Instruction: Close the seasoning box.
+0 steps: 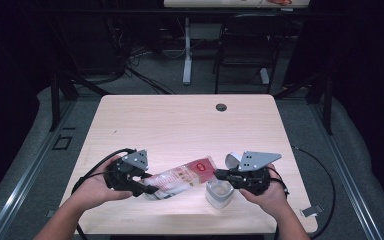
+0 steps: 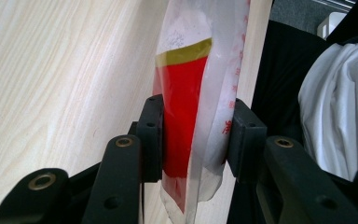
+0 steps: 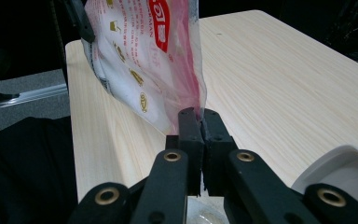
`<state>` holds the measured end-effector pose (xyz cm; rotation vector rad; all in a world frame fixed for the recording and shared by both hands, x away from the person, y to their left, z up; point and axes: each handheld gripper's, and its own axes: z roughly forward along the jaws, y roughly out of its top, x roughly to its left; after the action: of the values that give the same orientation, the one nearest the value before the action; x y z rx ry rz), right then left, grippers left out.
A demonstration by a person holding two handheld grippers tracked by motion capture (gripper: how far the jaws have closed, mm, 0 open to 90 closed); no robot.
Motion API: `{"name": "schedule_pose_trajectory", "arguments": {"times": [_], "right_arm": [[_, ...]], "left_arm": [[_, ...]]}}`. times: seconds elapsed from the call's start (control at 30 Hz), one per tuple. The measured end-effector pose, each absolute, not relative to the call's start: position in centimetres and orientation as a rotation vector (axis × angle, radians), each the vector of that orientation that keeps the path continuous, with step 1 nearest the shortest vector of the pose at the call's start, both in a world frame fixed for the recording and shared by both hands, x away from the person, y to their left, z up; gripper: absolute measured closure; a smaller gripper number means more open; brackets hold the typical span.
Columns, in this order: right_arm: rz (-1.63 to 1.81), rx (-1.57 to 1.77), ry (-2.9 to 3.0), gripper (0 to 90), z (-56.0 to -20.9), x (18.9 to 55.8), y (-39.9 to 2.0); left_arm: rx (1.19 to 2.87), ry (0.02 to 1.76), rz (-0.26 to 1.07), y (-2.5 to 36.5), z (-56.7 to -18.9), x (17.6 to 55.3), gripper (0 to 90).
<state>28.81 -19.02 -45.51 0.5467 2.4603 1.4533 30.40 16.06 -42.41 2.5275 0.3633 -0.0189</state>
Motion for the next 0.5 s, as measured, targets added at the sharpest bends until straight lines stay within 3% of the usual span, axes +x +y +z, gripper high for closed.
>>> {"name": "schedule_pose_trajectory", "arguments": {"times": [0.5], "right_arm": [[1.447,0.560,2.465,89.0,-45.81,28.89,-19.17]], "left_arm": [[2.558,0.343,-0.010,15.70,-41.54,30.82,63.6]]}}
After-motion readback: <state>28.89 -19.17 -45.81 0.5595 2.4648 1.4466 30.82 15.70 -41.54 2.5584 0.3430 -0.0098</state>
